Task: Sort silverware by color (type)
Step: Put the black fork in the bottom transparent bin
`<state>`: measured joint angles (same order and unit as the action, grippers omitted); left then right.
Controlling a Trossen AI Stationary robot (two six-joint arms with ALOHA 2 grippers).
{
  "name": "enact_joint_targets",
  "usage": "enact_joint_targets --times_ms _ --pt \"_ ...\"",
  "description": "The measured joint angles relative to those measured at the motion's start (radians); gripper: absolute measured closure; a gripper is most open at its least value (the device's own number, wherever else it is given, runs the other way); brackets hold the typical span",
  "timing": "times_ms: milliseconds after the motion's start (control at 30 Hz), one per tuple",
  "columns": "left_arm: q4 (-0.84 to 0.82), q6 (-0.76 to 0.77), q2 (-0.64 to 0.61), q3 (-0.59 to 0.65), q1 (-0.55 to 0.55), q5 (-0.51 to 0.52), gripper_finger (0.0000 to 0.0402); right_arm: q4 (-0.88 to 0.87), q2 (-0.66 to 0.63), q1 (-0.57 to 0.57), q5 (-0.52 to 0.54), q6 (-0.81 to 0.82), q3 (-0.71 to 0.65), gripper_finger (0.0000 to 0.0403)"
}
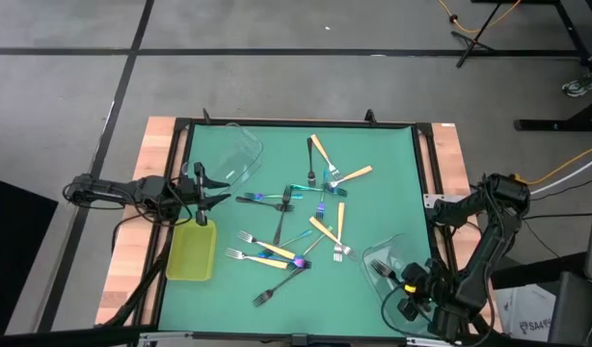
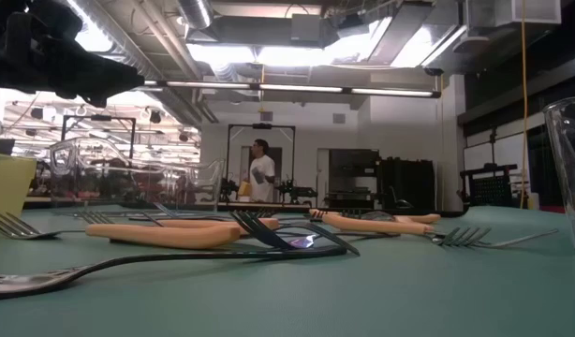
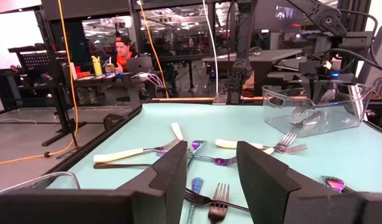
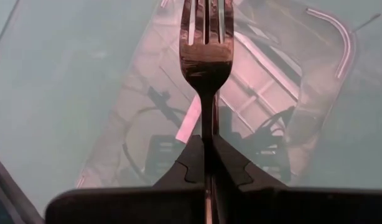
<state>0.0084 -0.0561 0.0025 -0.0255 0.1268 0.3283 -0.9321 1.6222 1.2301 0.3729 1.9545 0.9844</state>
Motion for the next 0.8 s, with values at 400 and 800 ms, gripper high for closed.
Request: enact_joint_targets --times_ms 400,800 --pt "0.000 0.000 0.000 0.000 0.000 0.000 0.0269 -0.001 0.000 0.000 -0.031 -0.017 0.000 0.0402" --pt "0.000 0.000 0.000 0.000 0.000 0.000 0.0269 -0.002 -0.001 0.000 -0.056 -0.024 0.000 0.0402"
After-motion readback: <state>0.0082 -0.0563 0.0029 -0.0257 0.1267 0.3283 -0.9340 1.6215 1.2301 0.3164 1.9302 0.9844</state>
